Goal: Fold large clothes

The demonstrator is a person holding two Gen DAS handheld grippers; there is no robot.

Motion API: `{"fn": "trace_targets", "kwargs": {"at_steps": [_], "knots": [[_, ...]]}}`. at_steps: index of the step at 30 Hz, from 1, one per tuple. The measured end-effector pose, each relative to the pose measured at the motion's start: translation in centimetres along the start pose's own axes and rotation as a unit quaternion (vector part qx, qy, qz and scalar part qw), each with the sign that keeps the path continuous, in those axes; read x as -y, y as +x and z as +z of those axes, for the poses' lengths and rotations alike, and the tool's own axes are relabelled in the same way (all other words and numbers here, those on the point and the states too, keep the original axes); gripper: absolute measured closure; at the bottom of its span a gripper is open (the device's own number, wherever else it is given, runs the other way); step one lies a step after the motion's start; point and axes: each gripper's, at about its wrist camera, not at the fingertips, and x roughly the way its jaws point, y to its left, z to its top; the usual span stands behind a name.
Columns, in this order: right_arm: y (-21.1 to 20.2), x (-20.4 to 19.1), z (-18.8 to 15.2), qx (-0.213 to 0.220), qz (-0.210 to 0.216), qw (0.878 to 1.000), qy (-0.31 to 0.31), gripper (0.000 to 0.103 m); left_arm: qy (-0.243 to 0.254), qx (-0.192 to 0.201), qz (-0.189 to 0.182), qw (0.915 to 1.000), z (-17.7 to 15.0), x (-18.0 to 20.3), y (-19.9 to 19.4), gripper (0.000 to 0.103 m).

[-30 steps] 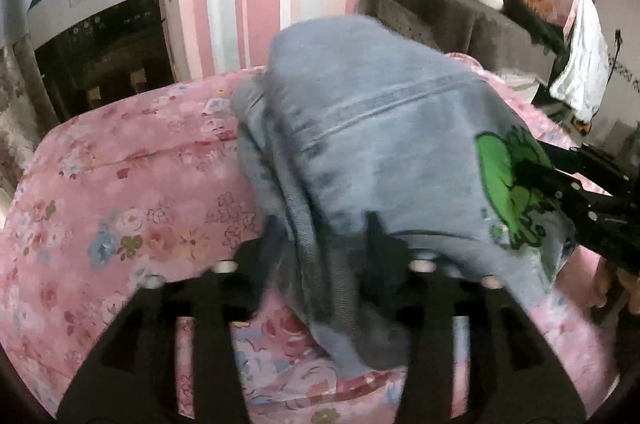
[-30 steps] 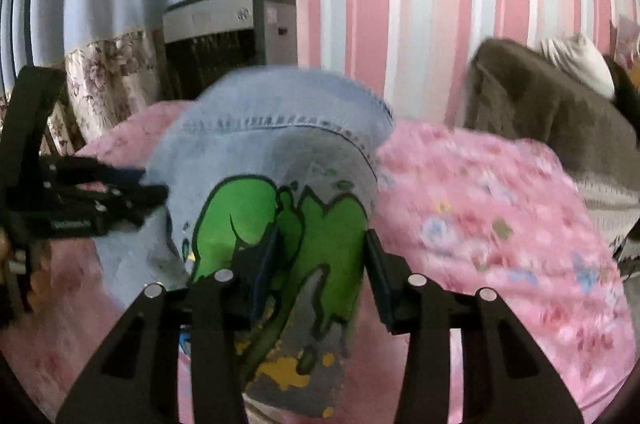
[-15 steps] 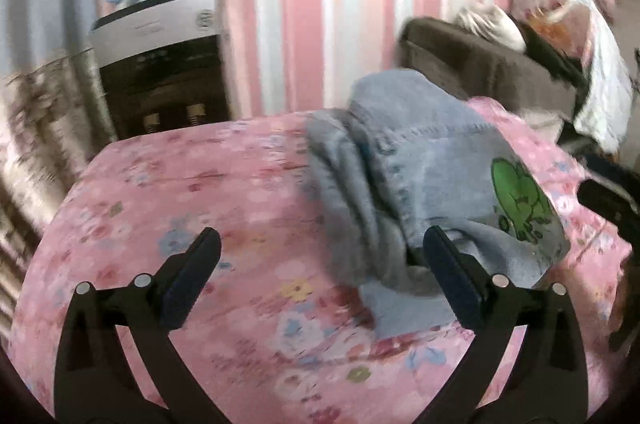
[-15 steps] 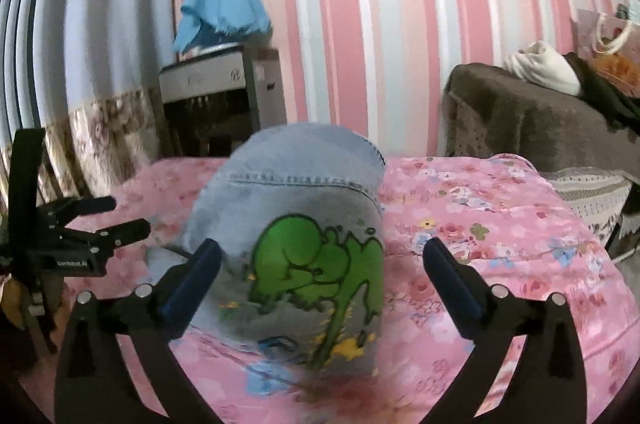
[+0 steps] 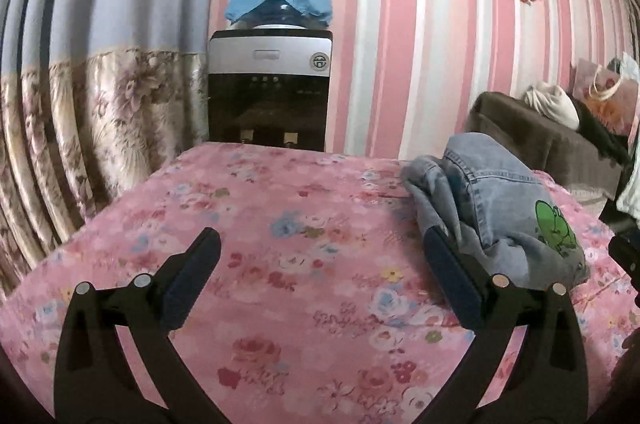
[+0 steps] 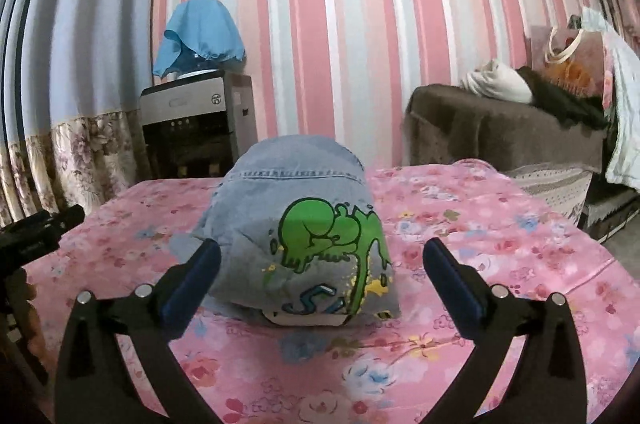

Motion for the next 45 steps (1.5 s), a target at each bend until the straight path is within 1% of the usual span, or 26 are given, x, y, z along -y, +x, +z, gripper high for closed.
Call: {"fn": "trace_targets", "kwargs": {"at_steps": [2,5,10,11,14,15,19,23,27,31,37,45], "knots": [[-0.3,0.0,-0.2,0.003,0.000,1.000,0.005,0.002,0.004,0.008,0.003,1.0000,-0.7,-0.2,-0.3,0.003],[-0.8,0.1,-0.6,0.011,-0.011,1.000,0.005,0.002,0.023,0.023,0.022,0.9992,-1.6,0.4,-0.8,0.003],[-1.2,-0.1,-0.5,0.023,-0.014,1.000,0.000,0.002,0.047,0.041,0.027,0.9977,-1.7,1.4,-1.7,0.003],[-1.4,-0.1,-0.5,0.026,-0.015,1.000,-0.001,0.002,0.050,0.042,0.034,0.9973,-1.7,1.5,-1.8,0.003],[-1.8,-0.1,-0.6,0.032,-0.017,0.999,0.000,0.002,0.064,0.039,0.083,0.9937,-1.8,2.1,-1.7,0.003],[-1.8,0.0,-0.6,0.031,-0.018,0.999,0.002,0.002,0.065,0.039,0.085,0.9935,-1.8,2.2,-1.7,0.003],[-2.3,0.1,-0.6,0.040,-0.023,0.999,0.006,0.002,0.045,0.050,0.054,0.9963,-1.7,1.2,-2.4,0.003],[-3.0,0.0,-0.7,0.055,-0.028,0.998,0.003,0.002,0.034,0.067,0.039,0.9964,-1.8,0.8,-3.1,0.003],[-3.4,0.1,-0.6,0.065,-0.028,0.997,0.007,0.002,0.043,0.087,0.023,0.9950,-1.8,1.2,-3.9,0.003],[-3.3,0.3,-0.6,0.065,-0.027,0.997,0.012,0.002,0.056,0.098,0.018,0.9934,-1.9,1.8,-4.4,0.003],[-3.2,0.0,-0.5,0.062,-0.026,0.998,0.003,0.002,0.057,0.102,0.009,0.9931,-1.9,1.9,-4.7,0.003],[-3.2,-0.3,-0.5,0.061,-0.029,0.998,-0.007,0.002,0.070,0.103,-0.020,0.9920,-2.1,2.4,-4.9,0.003]]}}
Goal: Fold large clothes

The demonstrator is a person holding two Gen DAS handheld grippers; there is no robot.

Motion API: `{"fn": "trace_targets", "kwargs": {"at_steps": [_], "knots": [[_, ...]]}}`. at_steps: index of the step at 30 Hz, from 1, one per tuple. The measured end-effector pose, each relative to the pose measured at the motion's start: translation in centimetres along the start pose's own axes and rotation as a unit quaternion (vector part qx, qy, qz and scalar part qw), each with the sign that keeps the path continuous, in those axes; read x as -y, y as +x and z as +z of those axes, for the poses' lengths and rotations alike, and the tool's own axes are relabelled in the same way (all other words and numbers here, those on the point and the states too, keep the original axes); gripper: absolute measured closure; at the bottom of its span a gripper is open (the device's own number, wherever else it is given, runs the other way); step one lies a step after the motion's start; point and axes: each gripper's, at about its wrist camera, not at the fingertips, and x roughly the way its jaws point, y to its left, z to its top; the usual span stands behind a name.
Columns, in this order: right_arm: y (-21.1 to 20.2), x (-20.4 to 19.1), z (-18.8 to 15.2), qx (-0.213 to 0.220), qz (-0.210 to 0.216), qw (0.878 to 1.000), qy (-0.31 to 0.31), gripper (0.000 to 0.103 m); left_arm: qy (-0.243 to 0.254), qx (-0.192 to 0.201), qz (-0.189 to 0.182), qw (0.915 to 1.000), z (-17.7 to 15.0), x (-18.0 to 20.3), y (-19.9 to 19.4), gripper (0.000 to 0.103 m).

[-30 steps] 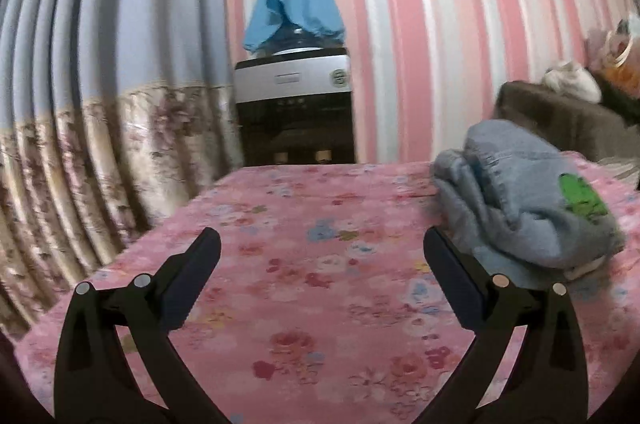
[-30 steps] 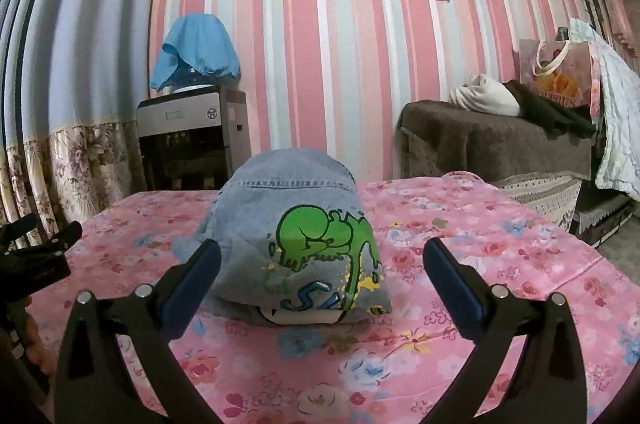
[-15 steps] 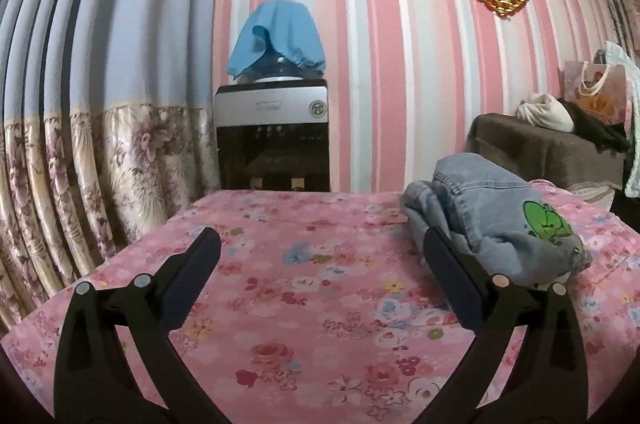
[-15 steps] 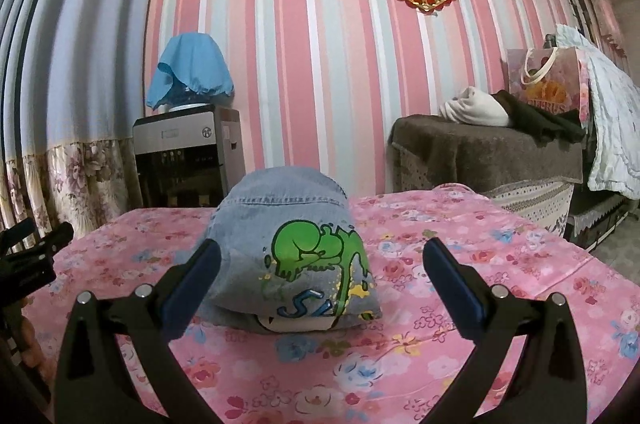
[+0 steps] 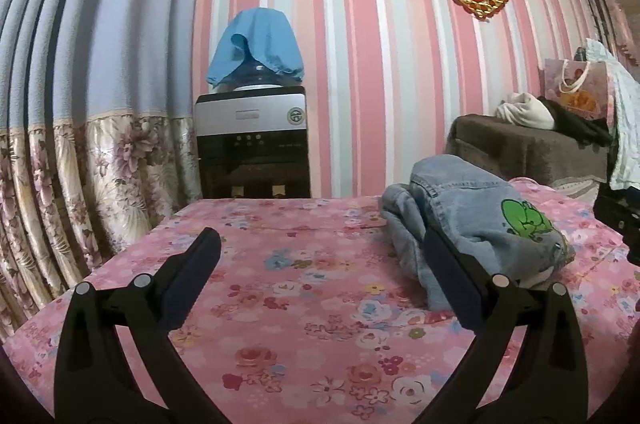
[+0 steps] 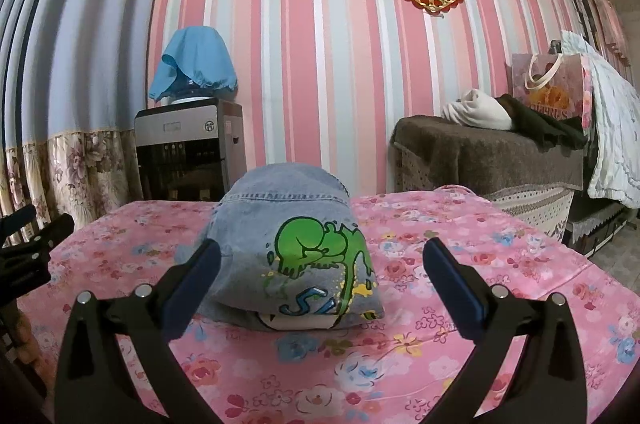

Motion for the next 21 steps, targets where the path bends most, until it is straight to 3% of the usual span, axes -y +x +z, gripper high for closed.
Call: {"fn": "trace_targets", "kwargs": {"at_steps": [21], "knots": [[0.13,0.06,-0.04,-0.005,0.000,1.000,-0.005,0.002,-0.008,-0.007,-0.006,0.9999,-0.04,-0.33,0.18,0.003]]}}
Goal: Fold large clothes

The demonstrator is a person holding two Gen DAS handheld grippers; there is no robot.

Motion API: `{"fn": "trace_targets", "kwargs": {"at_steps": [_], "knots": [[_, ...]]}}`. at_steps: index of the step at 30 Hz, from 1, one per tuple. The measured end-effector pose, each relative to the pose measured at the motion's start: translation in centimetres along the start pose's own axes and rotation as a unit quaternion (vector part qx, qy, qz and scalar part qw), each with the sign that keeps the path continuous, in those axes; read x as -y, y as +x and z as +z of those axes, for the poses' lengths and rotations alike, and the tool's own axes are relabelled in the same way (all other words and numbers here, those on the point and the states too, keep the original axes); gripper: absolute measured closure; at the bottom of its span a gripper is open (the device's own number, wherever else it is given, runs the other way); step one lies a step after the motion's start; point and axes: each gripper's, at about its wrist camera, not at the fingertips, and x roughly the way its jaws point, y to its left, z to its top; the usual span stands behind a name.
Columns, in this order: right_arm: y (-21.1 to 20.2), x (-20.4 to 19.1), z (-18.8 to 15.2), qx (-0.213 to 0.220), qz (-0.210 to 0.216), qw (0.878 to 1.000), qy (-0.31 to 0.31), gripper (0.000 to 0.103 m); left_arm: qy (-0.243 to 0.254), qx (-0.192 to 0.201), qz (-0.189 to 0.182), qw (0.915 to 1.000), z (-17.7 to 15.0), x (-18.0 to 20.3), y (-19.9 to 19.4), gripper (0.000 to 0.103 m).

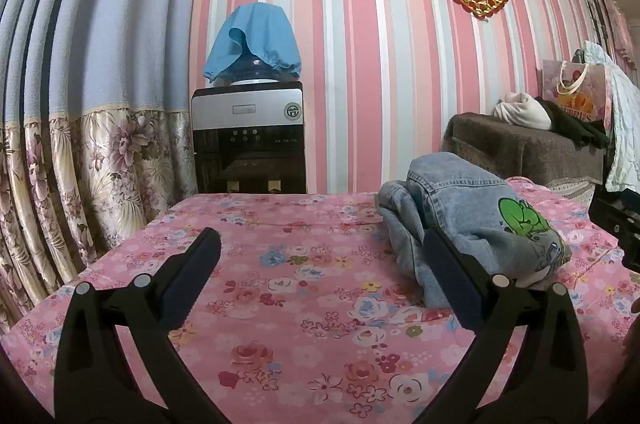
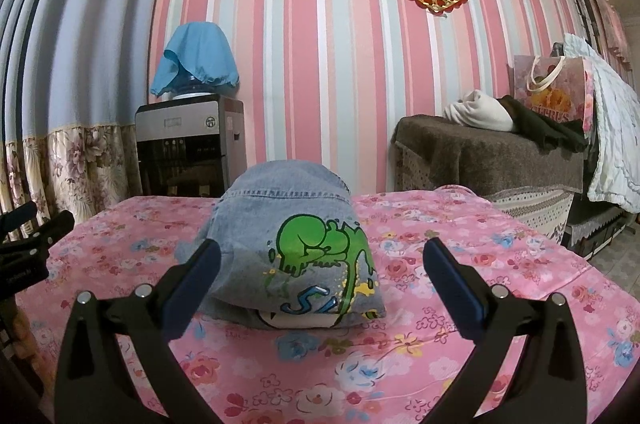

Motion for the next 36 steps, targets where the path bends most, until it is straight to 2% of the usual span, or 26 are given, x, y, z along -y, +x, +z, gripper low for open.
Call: {"fn": "trace_targets", "kwargs": {"at_steps": [27,36], "knots": [[0.13,0.14,0.02,-0.001,0.001,1.000,-0.002,0.002,-0.019,-0.008,0.005,0.9998,-0.16,-0.15,0.34,0.003],[0.15,0.18,0.02,0.000,0.001,1.000,-0.002,0.002,-0.006,-0.017,-0.016,0.9997,-0.31,0.25,0.67,0.003]]}}
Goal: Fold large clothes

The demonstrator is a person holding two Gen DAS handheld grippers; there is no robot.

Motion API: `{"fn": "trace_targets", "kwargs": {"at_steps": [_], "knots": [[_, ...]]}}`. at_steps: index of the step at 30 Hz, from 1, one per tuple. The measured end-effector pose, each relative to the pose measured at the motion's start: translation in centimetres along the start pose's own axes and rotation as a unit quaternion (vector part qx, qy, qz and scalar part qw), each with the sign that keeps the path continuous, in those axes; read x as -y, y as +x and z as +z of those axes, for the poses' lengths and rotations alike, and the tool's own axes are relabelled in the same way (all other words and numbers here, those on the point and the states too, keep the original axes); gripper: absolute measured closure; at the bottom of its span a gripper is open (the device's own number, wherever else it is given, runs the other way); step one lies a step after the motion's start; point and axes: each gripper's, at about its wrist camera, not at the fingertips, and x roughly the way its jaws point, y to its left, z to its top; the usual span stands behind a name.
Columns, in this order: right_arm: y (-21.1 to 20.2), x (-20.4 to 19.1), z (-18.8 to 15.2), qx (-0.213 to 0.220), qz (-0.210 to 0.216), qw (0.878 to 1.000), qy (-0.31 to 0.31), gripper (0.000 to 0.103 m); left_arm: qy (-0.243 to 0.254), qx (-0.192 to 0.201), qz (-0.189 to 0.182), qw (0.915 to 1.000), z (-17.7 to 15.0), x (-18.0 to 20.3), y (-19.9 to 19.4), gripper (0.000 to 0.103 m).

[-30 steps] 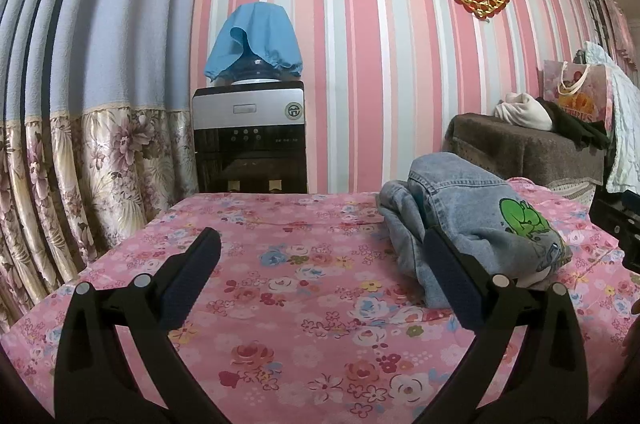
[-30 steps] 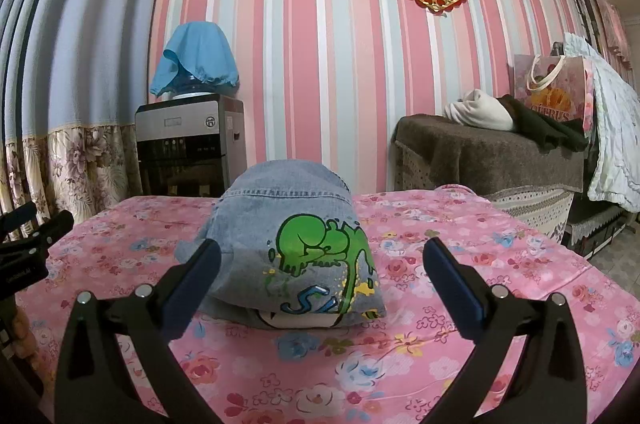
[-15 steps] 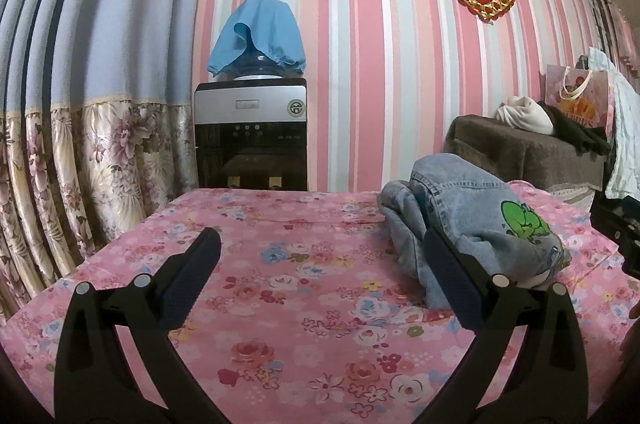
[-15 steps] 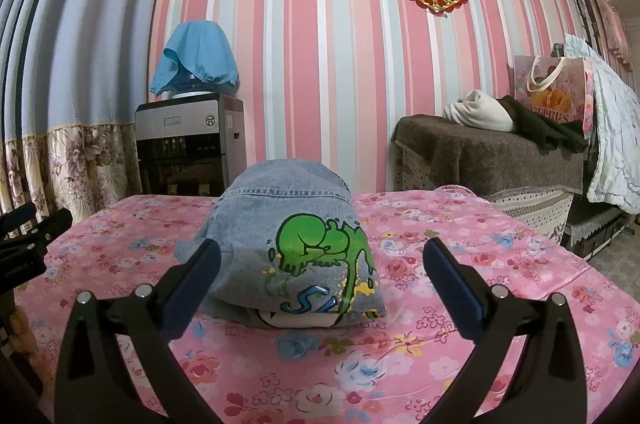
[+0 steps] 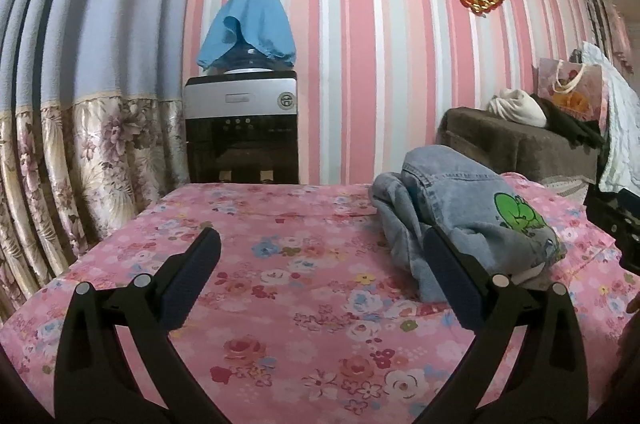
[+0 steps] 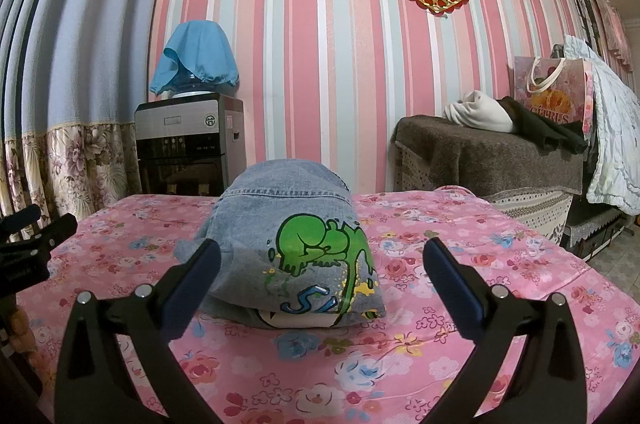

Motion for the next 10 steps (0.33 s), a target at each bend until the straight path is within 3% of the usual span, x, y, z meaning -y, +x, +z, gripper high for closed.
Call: {"fn": "trace_targets", "kwargs": {"at_steps": [10], "knots": [[0.01,0.00,0.00,-0.001,0.000,1.000,0.000,0.002,0.001,0.003,0.006,1.0000,-0.04,0.12,-0.18,0.003]]}}
